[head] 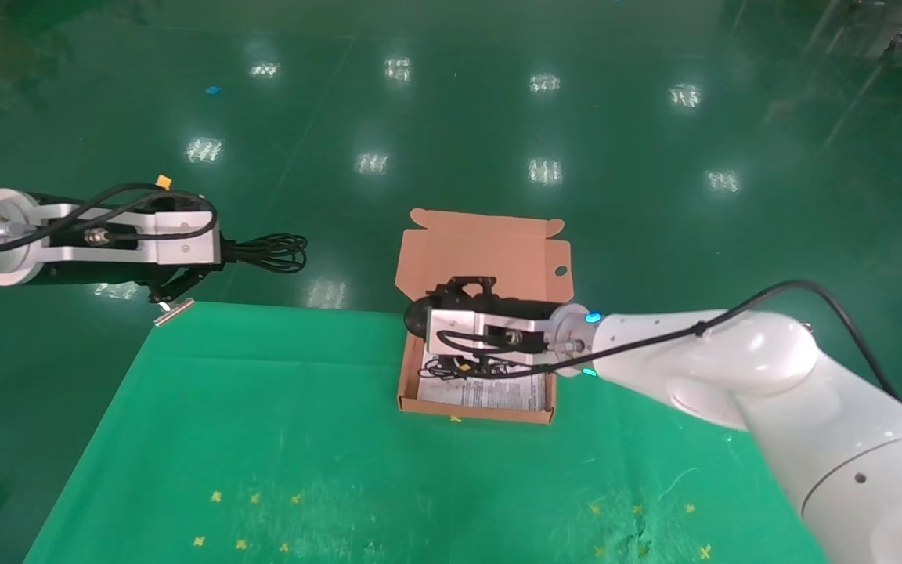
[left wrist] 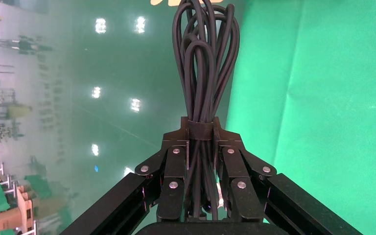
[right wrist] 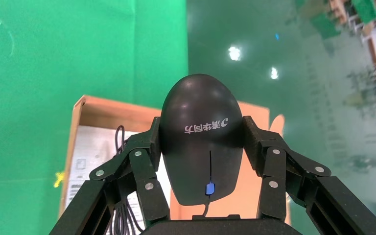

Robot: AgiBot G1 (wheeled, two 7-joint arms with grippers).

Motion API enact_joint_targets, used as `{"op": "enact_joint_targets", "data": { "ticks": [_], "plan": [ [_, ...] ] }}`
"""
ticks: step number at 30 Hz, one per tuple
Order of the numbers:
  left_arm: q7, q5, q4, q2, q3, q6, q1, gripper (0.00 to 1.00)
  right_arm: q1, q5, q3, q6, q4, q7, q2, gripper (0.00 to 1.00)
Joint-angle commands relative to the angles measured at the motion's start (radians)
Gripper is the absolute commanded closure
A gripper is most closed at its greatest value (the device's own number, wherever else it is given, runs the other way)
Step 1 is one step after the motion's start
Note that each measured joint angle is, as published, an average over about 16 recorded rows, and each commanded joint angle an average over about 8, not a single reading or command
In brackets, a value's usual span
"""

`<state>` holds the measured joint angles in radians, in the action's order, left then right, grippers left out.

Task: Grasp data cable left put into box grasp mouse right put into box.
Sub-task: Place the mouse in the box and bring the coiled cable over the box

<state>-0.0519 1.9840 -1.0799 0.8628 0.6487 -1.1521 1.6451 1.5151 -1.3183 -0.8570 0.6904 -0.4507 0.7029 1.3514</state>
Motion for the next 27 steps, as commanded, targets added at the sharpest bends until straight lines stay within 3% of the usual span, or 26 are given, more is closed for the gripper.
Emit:
{"op": "enact_joint_targets", "data": {
  "ticks": [1,11,12,18,20,27],
  "plan": [
    [-0.002,0.001,-0.002,-0.001,0.0,0.0,-0.001,1.0,-0.014,0.008,-0.006,-0.014,0.007,-0.024,0.002,1.0],
    [-0.005,0.002,-0.006,-0.001,0.0,0.0,-0.002,1.0,-0.045,0.03,-0.06,-0.091,0.05,-0.084,0.009,0.98],
    [-0.005,0.002,-0.006,-0.001,0.0,0.0,-0.002,1.0,-0.046,0.033,-0.066,-0.094,0.054,-0.09,0.009,0.93],
    [-0.005,0.002,-0.006,-0.002,0.0,0.0,-0.002,1.0,-0.049,0.049,-0.09,-0.099,0.07,-0.11,0.01,0.18],
    [-0.005,0.002,-0.007,-0.002,0.0,-0.001,-0.002,1.0,-0.051,0.052,-0.093,-0.099,0.069,-0.112,0.007,0.01],
    [-0.002,0.001,-0.012,0.004,0.003,0.0,-0.006,1.0,-0.058,0.061,-0.102,-0.101,0.043,-0.121,-0.009,0.0]
  ]
}}
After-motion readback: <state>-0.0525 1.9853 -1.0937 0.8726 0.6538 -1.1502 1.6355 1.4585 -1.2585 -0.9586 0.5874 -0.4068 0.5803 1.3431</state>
